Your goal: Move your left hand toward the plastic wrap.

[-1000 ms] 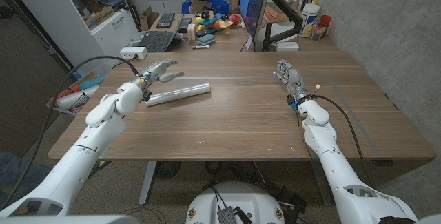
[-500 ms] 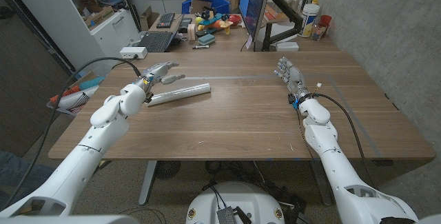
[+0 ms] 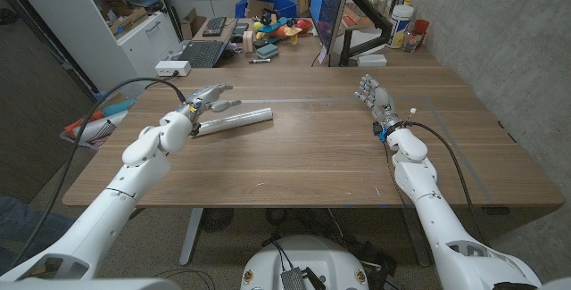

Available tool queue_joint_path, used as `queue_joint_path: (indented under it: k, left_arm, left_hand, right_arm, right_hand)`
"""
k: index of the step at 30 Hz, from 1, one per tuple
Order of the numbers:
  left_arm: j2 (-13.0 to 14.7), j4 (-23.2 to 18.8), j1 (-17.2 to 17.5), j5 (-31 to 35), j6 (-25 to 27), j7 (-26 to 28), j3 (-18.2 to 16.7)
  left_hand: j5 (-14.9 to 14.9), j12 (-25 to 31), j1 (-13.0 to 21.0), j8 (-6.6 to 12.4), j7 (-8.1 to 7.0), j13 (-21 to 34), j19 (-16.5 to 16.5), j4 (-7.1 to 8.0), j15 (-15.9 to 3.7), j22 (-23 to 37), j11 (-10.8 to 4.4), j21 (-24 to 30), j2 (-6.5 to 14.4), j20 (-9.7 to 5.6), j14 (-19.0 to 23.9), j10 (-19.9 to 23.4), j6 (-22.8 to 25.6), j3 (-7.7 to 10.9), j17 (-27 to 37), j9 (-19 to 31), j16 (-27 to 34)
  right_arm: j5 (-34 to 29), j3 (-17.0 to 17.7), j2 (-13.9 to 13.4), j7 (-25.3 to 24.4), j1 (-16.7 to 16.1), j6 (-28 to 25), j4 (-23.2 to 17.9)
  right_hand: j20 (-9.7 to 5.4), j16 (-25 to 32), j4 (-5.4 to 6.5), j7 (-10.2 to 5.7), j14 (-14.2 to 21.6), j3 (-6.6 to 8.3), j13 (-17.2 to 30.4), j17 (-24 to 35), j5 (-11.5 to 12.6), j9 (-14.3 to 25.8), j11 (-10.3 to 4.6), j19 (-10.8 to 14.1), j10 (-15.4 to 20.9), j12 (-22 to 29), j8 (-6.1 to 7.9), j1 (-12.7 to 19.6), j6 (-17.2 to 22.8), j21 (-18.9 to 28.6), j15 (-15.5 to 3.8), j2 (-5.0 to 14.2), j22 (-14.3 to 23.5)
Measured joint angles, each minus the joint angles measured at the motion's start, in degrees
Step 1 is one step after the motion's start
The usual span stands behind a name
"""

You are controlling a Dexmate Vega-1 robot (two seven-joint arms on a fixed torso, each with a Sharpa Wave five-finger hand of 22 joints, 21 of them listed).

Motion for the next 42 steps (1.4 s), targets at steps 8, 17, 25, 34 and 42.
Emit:
queue_joint_path:
  k: [8,17,25,34,42]
  left_arm:
    - [-0.1,0.1,0.0,0.0,0.6,-0.5,0.5]
    - [-0.3,0.5,0.1,0.0,0.8,-0.5,1.1]
    - [-0.5,1.5,0.1,-0.3,0.8,-0.6,1.8]
    - [-0.6,2.4,-0.2,-0.8,0.6,-0.8,2.3]
    - [-0.6,3.2,-0.7,-1.2,0.0,-0.8,2.6]
  left_hand:
    - [0.0,0.0,0.0,-0.23,0.0,0.3,0.0,0.0,0.12,0.0,0.0,0.0,0.0,0.0,-0.1,0.0,0.0,0.0,0.0,0.0,0.0]
    - [0.0,0.0,0.2,-0.23,0.0,0.3,0.0,0.0,0.11,0.0,0.21,0.0,-0.2,-0.01,-0.1,-0.2,0.0,0.0,0.0,0.0,0.0]
    - [0.0,0.0,0.2,-0.23,0.21,0.3,-0.1,0.01,0.11,0.0,0.21,0.0,-0.2,0.1,-0.1,-0.2,0.2,0.0,0.3,0.0,0.0]
    - [0.0,0.0,0.2,-0.23,0.2,0.3,-0.1,0.01,0.11,0.0,0.21,0.0,-0.2,0.1,-0.1,-0.2,0.2,0.0,0.3,0.0,0.0]
    - [0.0,0.0,0.2,-0.22,0.41,0.3,-0.1,0.01,0.11,0.0,0.52,0.0,-0.2,0.1,-0.1,0.1,0.4,0.0,0.3,0.0,0.0]
  right_arm:
    - [0.1,-0.1,0.0,0.1,-0.1,0.1,0.3]
    - [0.1,-0.1,0.0,0.3,-0.3,-0.1,0.4]
    - [0.1,0.0,0.0,0.3,-0.5,-0.3,0.4]
    - [0.1,0.0,0.0,0.2,-0.5,-0.4,0.3]
    - [0.0,0.1,0.0,0.0,-0.5,-0.4,0.2]
  right_hand:
    - [0.0,0.0,0.0,0.24,0.0,0.0,0.0,0.0,0.0,0.0,0.0,0.0,0.0,0.0,0.0,0.0,0.2,0.0,0.0,0.0,0.0]
    - [0.0,0.0,0.0,0.31,0.0,0.0,0.0,0.0,0.0,0.0,0.0,0.0,0.0,0.0,0.0,0.0,0.3,0.0,0.0,0.0,0.0]
    - [0.0,0.0,0.0,0.31,0.0,0.0,0.0,0.0,0.0,0.0,0.0,0.0,0.0,0.0,0.0,0.0,0.3,0.0,0.0,0.0,0.0]
    - [0.0,0.0,0.0,0.31,0.0,0.01,0.0,0.0,0.0,0.0,0.0,0.0,0.0,0.0,0.0,0.0,0.3,0.0,0.0,0.0,0.0]
    - [0.0,0.0,0.01,0.31,0.0,0.01,0.0,0.0,0.0,0.0,0.0,0.0,0.0,0.0,0.0,0.0,0.3,0.0,0.0,0.0,0.0]
